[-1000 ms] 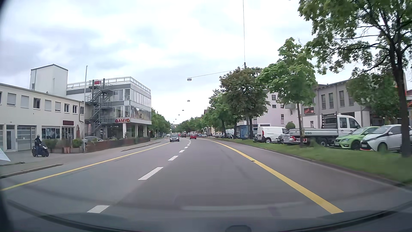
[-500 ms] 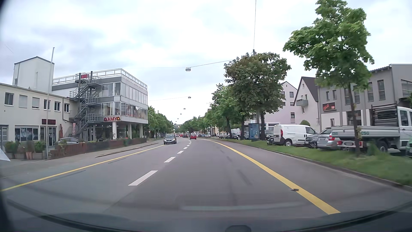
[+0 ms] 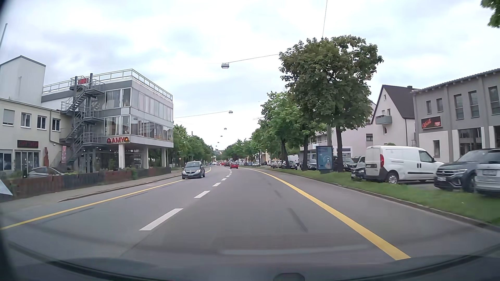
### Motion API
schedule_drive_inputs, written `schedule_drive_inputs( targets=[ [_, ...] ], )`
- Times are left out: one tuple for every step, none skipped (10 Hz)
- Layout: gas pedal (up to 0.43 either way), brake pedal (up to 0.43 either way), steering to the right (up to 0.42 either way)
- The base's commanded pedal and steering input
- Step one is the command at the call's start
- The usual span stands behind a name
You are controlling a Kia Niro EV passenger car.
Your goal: Follow the waypoints while adhering to traffic rules and regulations
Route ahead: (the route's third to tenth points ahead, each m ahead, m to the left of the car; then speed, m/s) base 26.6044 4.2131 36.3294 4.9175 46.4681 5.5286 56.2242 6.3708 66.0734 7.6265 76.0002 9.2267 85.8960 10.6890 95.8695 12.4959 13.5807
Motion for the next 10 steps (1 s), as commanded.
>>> schedule_drive_inputs(
  targets=[
    [0.157,0.0,-0.011],
    [0.157,0.0,-0.011],
    [0.157,0.0,-0.011],
    [0.157,0.0,-0.011],
    [0.15,0.0,-0.011],
    [0.15,0.0,-0.012],
    [0.15,0.0,-0.013],
    [0.138,0.0,-0.013],
    [0.138,0.0,-0.015],
    [0.138,0.0,-0.015]
  ],
)
